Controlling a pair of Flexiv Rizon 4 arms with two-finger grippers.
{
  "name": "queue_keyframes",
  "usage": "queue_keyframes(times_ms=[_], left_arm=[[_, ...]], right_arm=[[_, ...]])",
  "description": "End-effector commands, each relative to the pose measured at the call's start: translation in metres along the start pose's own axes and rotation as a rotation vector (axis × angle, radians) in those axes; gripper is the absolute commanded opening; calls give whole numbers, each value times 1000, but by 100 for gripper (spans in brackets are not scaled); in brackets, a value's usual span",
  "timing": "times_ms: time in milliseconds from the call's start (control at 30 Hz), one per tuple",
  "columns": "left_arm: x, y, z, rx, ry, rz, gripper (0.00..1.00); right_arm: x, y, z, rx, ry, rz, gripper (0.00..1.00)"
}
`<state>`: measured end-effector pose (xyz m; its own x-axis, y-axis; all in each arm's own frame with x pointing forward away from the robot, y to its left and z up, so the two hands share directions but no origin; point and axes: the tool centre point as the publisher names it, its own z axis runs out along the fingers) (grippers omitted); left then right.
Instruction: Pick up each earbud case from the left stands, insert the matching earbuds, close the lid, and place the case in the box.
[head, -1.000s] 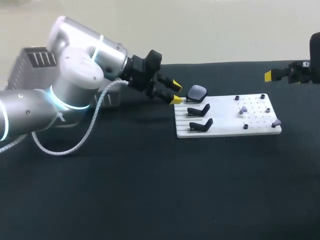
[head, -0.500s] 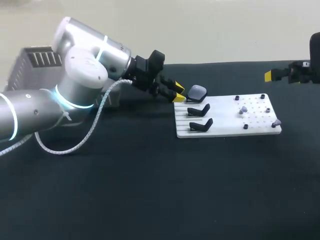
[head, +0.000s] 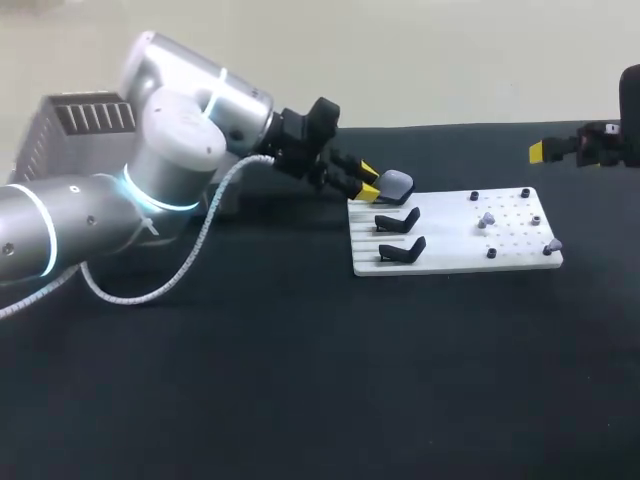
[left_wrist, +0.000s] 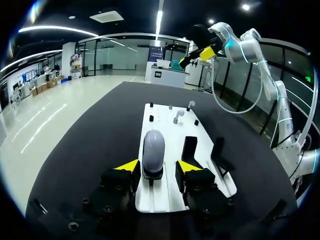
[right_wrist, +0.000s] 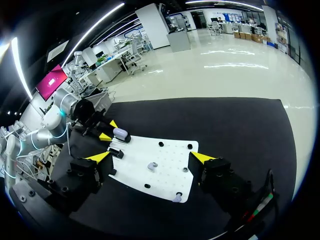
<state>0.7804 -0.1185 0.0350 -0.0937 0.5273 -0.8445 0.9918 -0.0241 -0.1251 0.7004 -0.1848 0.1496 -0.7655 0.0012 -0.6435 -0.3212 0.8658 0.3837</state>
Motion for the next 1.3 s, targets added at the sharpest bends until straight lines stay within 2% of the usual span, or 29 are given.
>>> queue_keyframes(times_ms=[33,333,867,1033,1133,1300], left_arm=[[-2,8,5,15,-1,6,52],[-3,9,8,25,-12,13,50],[-4,7,14,25,-18,19,57],[-5,6,14,22,-21,21,55],[-4,7,15,20,-20,21,49],[-4,6,17,21,-19,23,49]], right_arm=[[0,0,0,1,0,-1,100],[0,0,0,1,0,-1,100],[0,0,0,1,0,-1,100],[0,0,0,1,0,-1,100],[0,0,0,1,0,-1,100],[0,0,0,1,0,-1,100]])
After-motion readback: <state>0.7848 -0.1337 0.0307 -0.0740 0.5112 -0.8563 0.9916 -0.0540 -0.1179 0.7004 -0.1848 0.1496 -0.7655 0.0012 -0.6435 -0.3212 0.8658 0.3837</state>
